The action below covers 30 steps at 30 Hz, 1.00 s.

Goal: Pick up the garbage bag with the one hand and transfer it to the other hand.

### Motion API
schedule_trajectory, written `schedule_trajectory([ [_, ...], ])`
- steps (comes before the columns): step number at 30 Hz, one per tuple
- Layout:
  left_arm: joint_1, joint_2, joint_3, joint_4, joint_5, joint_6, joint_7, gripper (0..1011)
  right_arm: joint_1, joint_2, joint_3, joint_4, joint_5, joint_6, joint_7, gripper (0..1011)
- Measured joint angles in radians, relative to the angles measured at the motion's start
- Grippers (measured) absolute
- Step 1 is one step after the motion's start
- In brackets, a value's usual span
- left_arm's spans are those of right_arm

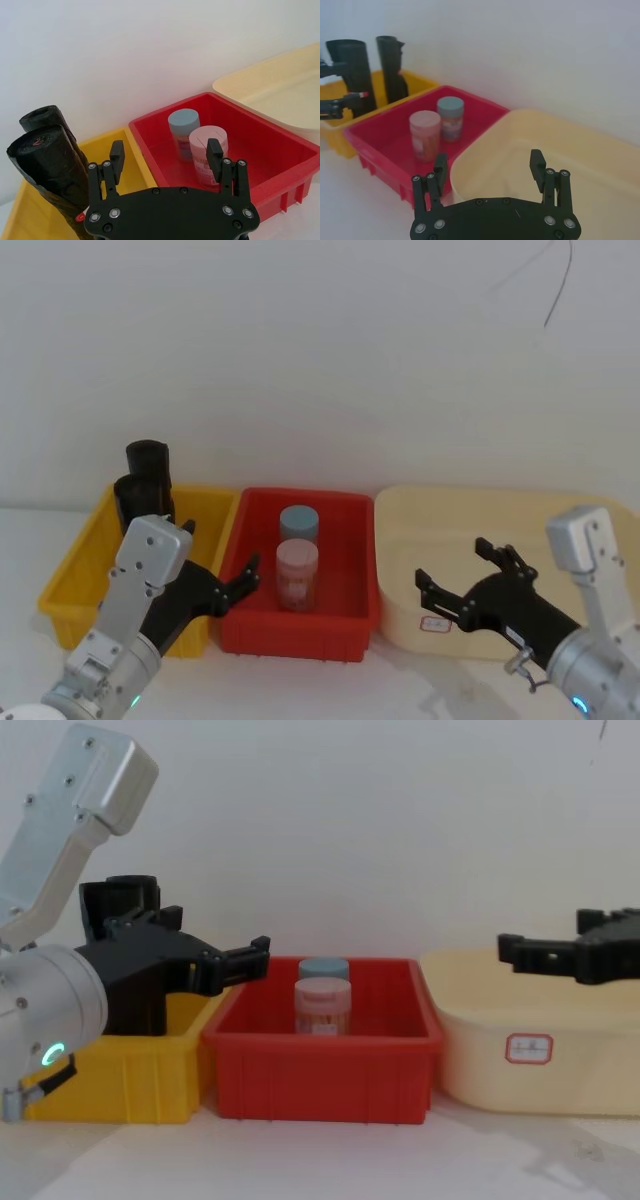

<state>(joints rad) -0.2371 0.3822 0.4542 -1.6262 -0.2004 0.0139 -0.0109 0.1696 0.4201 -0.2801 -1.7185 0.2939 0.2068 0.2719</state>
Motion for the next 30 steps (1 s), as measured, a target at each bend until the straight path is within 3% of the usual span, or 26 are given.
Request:
schedule_trajectory([
  [7,0.000,0.000,0.000,0.000,0.000,0.000,0.000,1001,0.117,0.004,-0.043,0.081,0.015,0.041,0.101,1002],
  [15,0.000,0.000,0.000,0.000,0.000,0.000,0.000,1001,0.244,-0.017,-0.094,0.200,0.031,0.071,0.192,1001],
  [26,0.004,-0.006,-0.005,-0.008,0.005,0.009,0.013,1001,0.341,-0.041,-0.138,0.312,0.046,0.082,0.265,1002],
  [30,0.020,-0.016,-0.015,-0.037,0.014,0.041,0.046,1001,0.367,-0.049,-0.150,0.346,0.052,0.082,0.285,1001],
])
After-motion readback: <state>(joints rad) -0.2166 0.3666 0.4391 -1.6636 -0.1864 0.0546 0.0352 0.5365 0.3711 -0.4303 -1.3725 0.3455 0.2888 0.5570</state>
